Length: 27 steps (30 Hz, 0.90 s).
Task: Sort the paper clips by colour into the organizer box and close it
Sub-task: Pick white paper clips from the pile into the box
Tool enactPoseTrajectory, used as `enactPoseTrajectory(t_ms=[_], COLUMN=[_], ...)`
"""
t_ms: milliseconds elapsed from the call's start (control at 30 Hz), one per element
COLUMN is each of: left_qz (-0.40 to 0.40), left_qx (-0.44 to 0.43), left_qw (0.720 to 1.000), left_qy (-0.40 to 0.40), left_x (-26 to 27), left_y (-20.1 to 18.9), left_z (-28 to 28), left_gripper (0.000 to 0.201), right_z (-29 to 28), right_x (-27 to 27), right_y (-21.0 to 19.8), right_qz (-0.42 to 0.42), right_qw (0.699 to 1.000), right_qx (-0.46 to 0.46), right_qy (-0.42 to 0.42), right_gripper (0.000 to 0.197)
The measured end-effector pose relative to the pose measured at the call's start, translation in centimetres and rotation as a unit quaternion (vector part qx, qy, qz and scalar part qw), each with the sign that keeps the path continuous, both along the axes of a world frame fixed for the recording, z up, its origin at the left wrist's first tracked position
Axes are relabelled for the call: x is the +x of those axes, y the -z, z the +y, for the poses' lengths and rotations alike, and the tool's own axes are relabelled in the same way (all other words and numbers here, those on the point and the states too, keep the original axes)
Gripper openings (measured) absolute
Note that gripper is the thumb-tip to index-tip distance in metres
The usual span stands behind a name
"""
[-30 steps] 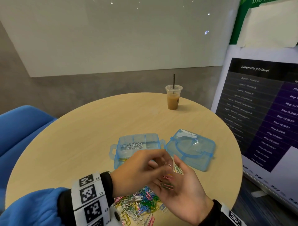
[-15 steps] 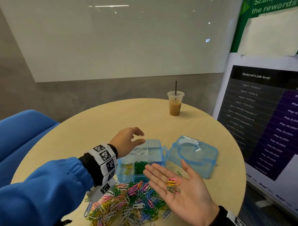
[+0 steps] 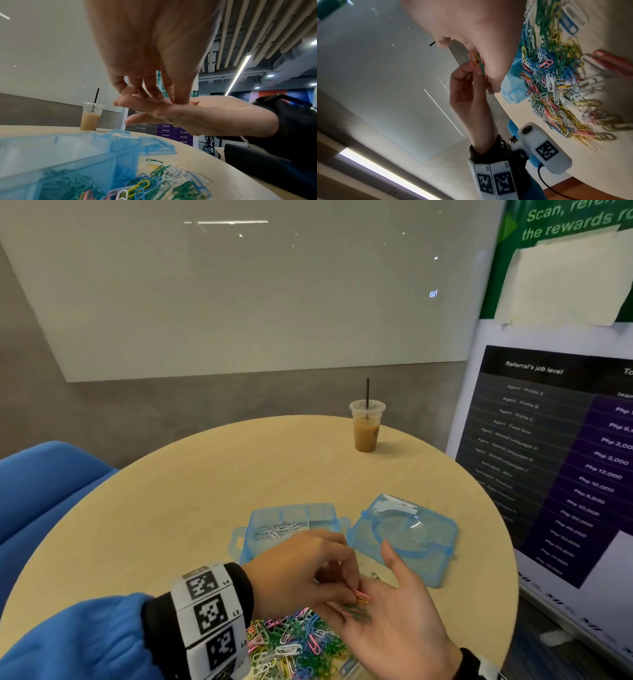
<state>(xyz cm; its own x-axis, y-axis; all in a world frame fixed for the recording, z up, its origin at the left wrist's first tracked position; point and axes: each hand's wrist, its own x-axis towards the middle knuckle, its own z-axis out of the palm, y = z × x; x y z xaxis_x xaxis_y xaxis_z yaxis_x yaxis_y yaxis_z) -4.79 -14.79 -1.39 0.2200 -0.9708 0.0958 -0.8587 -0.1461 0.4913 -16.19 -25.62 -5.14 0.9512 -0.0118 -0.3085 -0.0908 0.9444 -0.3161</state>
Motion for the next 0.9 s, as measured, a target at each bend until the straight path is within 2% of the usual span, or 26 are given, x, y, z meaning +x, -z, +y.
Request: enactPoseTrajectory(t_ms=[233,600,800,900], left_qz=[0.054,0.14,0.153,0.173], left_qx=[-0.042,-0.084,-0.099,-0.13], left_qw=[0.996,0.979,0.977,0.966], left_qy=[-0.052,-0.122,-0.116,-0.145], left_x=[0.2,0.8,1.2,2.2], left_y=[-0.2,-0.3,-0.8,-0.8], left_z=[0.5,1.2,1.1,0.5], left_gripper=[0.005,0.012,0.01,0.015], right_z=[-0.2,0.1,-0.1,-0.6], right_x=[0.2,0.0,-0.4,0.0], right_y=[0.2,-0.6,-1.3,-0.8], right_qz=[0.002,0.029,-0.005,0.024], right_qw=[1.0,0.998,1.0,1.0], right_qx=[0.005,-0.053,-0.003,-0.002], right_qy=[0.016,-0.002,-0.024,-0.016], right_gripper=[0.079,0.079,0.074,0.075])
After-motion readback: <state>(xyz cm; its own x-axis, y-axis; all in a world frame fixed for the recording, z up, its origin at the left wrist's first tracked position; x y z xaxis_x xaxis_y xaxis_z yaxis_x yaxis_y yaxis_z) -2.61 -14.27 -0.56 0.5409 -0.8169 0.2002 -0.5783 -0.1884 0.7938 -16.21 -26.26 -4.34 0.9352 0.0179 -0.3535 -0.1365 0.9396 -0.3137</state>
